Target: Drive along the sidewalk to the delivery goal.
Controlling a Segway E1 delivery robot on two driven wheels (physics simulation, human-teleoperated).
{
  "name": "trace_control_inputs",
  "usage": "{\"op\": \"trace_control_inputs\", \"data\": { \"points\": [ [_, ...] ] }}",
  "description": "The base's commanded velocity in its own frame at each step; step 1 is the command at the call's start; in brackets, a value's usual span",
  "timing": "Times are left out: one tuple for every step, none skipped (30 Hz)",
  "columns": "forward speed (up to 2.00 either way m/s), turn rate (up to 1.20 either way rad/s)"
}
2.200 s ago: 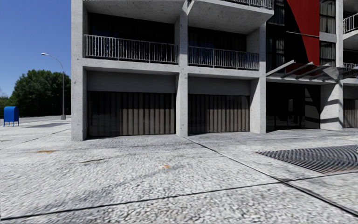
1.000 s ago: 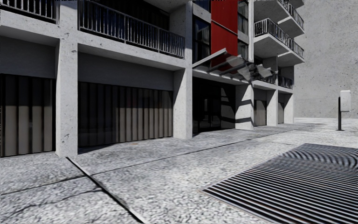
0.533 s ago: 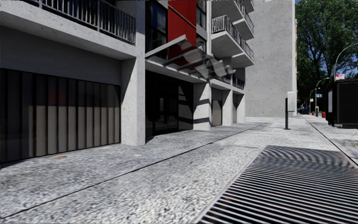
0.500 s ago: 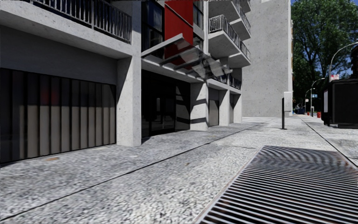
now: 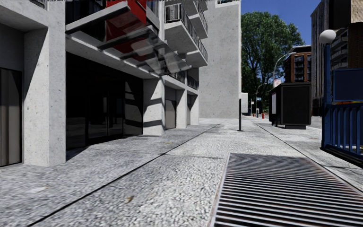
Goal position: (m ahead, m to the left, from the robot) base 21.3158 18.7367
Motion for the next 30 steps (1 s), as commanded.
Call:
{"op": "trace_control_inputs", "data": {
  "points": [
    [2.0, -0.36],
    [2.0, 0.0],
    [2.0, 0.0],
    [2.0, 0.0],
    [2.0, 0.0],
    [2.0, 0.0],
    [2.0, 0.0],
    [2.0, 0.0],
    [2.0, 0.0],
    [2.0, 0.0],
    [2.0, 0.0],
    [2.0, 0.0],
    [2.0, 0.0],
    [2.0, 0.0],
    [2.0, 0.0],
    [2.0, 0.0],
    [2.0, 0.0],
    [2.0, 0.0],
    [2.0, 0.0],
    [2.0, 0.0],
    [2.0, 0.0],
    [2.0, 0.0],
    [2.0, 0.0],
    [2.0, 0.0],
    [2.0, 0.0],
    [2.0, 0.0],
    [2.0, 0.0],
    [2.0, 0.0],
    [2.0, 0.0],
    [2.0, 0.0]
  ]
}}
